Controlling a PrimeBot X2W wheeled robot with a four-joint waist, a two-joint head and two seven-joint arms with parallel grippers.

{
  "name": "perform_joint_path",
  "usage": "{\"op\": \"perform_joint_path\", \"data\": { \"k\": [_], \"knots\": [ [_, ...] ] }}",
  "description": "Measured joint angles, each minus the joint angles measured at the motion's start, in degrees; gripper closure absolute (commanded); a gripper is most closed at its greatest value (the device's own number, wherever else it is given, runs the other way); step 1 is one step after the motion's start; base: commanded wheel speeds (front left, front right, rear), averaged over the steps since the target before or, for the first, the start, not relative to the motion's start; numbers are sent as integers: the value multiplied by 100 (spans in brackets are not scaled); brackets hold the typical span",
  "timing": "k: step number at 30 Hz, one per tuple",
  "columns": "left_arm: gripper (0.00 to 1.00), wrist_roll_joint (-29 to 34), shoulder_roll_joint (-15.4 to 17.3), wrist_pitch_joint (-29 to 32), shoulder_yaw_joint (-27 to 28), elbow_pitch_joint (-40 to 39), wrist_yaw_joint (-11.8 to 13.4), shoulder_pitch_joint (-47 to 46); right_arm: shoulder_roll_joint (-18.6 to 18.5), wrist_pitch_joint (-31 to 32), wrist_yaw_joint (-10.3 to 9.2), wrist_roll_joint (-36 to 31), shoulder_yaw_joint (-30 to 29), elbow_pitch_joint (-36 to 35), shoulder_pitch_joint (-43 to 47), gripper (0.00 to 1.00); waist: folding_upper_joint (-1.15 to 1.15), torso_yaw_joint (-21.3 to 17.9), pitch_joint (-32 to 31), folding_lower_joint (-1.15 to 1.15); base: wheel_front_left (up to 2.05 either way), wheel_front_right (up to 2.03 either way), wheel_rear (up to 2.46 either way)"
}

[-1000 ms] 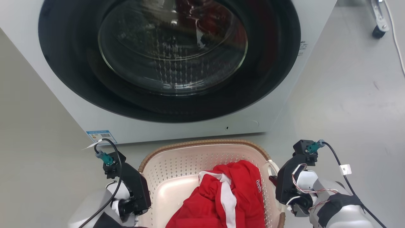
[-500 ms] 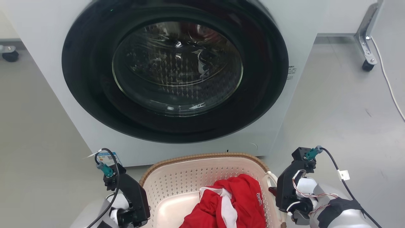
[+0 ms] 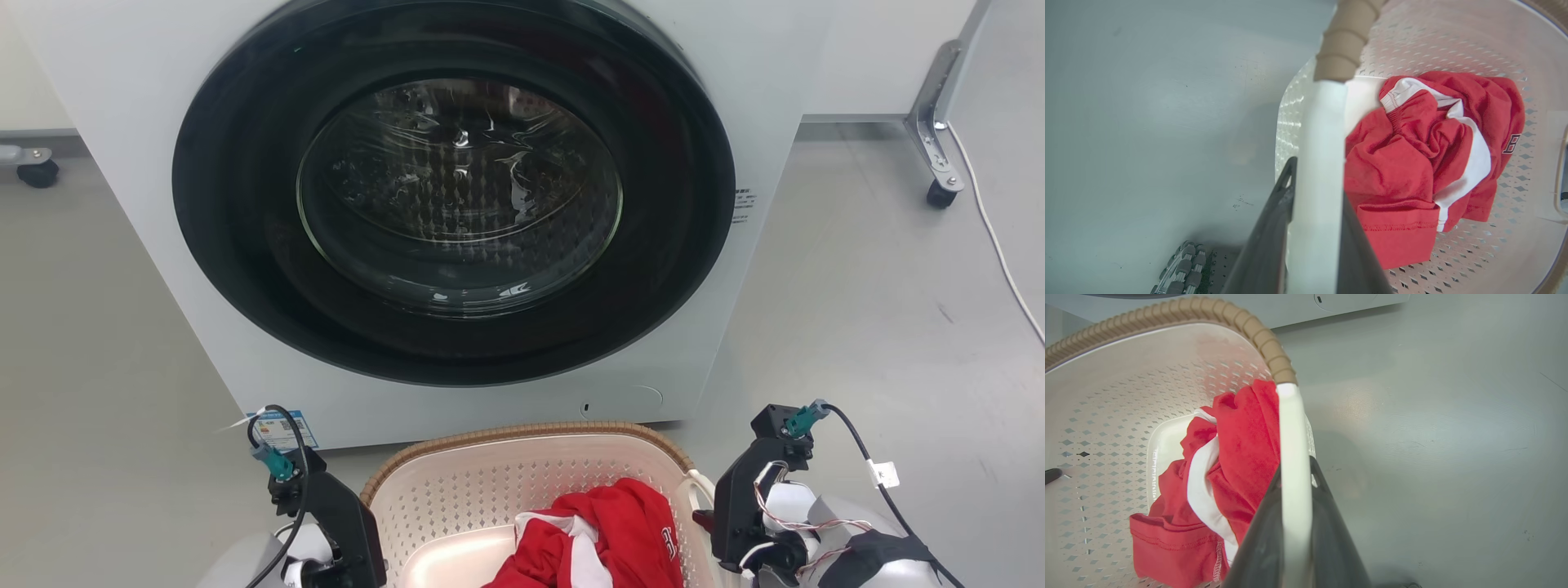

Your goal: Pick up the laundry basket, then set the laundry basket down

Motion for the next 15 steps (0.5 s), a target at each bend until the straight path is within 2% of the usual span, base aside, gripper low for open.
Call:
{"op": "perform_joint_path", "data": {
  "k": [15],
  "knots": [
    [100, -88, 48, 15, -49, -19, 0, 17, 3, 65, 0, 115, 103, -27, 1, 100, 1, 3, -32, 0, 0, 0, 0]
  ]
}}
